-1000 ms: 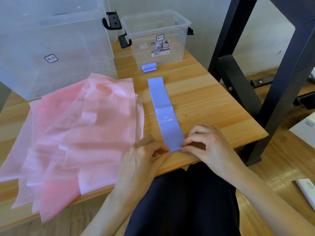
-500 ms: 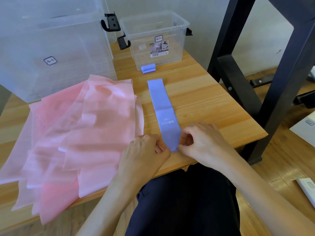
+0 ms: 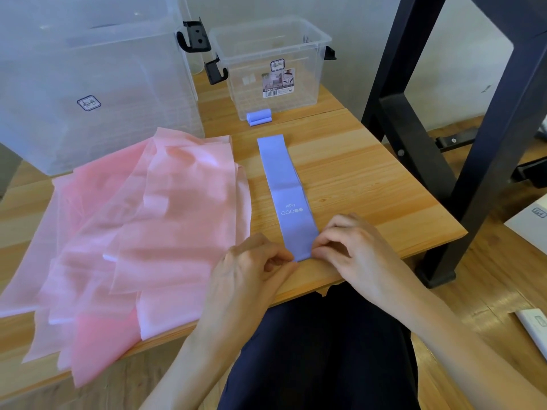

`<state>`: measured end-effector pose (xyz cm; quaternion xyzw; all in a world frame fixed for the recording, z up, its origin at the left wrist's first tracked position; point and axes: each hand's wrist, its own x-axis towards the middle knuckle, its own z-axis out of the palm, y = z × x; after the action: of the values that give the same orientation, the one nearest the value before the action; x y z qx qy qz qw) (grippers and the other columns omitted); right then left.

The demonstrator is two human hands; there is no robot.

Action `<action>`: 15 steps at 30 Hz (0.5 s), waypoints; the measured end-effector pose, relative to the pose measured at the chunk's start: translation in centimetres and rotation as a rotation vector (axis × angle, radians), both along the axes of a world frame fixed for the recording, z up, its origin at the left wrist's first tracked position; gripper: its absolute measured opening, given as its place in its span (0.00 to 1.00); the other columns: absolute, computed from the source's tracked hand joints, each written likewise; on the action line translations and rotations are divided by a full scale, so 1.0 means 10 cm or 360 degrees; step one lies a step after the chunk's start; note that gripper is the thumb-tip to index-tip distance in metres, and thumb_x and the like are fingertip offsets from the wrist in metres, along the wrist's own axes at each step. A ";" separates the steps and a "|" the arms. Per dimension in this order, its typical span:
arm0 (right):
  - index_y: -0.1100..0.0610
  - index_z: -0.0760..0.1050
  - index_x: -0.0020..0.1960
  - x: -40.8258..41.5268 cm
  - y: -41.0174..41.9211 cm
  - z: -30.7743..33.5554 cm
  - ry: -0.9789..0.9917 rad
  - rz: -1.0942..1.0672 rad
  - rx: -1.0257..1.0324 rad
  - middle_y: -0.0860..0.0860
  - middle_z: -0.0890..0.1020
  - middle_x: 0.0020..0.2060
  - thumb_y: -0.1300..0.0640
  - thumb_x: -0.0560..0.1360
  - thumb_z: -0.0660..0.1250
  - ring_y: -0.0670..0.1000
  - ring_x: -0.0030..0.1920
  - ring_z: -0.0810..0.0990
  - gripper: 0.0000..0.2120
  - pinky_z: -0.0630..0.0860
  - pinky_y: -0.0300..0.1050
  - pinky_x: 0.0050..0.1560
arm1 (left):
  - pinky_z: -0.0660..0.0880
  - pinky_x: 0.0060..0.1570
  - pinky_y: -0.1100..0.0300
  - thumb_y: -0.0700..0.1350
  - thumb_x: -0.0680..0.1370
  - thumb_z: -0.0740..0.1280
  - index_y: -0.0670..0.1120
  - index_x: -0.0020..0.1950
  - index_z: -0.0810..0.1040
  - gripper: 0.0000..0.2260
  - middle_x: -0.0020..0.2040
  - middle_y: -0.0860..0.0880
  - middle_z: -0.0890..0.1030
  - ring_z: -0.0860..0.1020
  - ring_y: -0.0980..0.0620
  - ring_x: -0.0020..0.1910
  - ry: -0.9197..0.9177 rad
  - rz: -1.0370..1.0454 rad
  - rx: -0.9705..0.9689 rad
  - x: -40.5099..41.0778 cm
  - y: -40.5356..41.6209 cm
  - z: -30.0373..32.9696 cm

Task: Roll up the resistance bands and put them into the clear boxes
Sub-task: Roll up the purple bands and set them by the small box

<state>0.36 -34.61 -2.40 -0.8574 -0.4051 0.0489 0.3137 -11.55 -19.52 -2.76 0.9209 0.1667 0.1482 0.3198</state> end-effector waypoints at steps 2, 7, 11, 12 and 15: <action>0.55 0.81 0.46 -0.02 0.04 0.01 -0.0013 -0.0017 -0.0067 0.46 0.76 0.42 0.57 0.77 0.70 0.48 0.48 0.71 0.03 0.62 0.37 0.52 | 0.71 0.36 0.67 0.52 0.73 0.73 0.56 0.41 0.82 0.03 0.40 0.59 0.79 0.78 0.62 0.42 -0.0003 0.0070 0.0005 0.04 -0.01 -0.01; 0.53 0.76 0.41 -0.04 0.07 -0.02 -0.0091 -0.0098 0.0004 0.44 0.73 0.37 0.58 0.74 0.73 0.50 0.44 0.72 0.07 0.63 0.41 0.48 | 0.76 0.38 0.58 0.51 0.74 0.72 0.55 0.38 0.77 0.06 0.38 0.59 0.78 0.77 0.60 0.38 0.0101 0.0159 0.0027 0.14 0.00 0.01; 0.58 0.83 0.42 0.00 0.01 -0.05 -0.0039 -0.0078 0.0060 0.49 0.76 0.38 0.57 0.72 0.75 0.51 0.44 0.73 0.04 0.64 0.37 0.47 | 0.74 0.36 0.61 0.48 0.73 0.72 0.55 0.41 0.76 0.06 0.39 0.60 0.78 0.77 0.62 0.40 0.0012 0.0135 0.0039 0.14 -0.01 0.00; 0.57 0.84 0.42 0.00 0.00 -0.06 -0.0020 -0.0065 0.0076 0.49 0.76 0.38 0.57 0.72 0.76 0.51 0.45 0.74 0.04 0.65 0.36 0.46 | 0.73 0.35 0.63 0.47 0.73 0.72 0.55 0.41 0.77 0.05 0.40 0.60 0.78 0.77 0.61 0.41 -0.0031 0.0103 0.0058 0.13 -0.01 -0.01; 0.56 0.85 0.43 0.02 -0.01 -0.07 -0.0006 -0.0045 0.0110 0.47 0.77 0.39 0.57 0.71 0.76 0.48 0.45 0.74 0.03 0.66 0.33 0.47 | 0.71 0.35 0.65 0.48 0.75 0.72 0.56 0.42 0.81 0.03 0.42 0.59 0.78 0.78 0.60 0.42 -0.0093 -0.0004 0.0093 0.07 0.00 -0.06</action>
<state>0.59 -34.74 -3.14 -0.8518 -0.3949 0.0288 0.3431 -10.82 -19.49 -3.39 0.9253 0.1516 0.1795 0.2977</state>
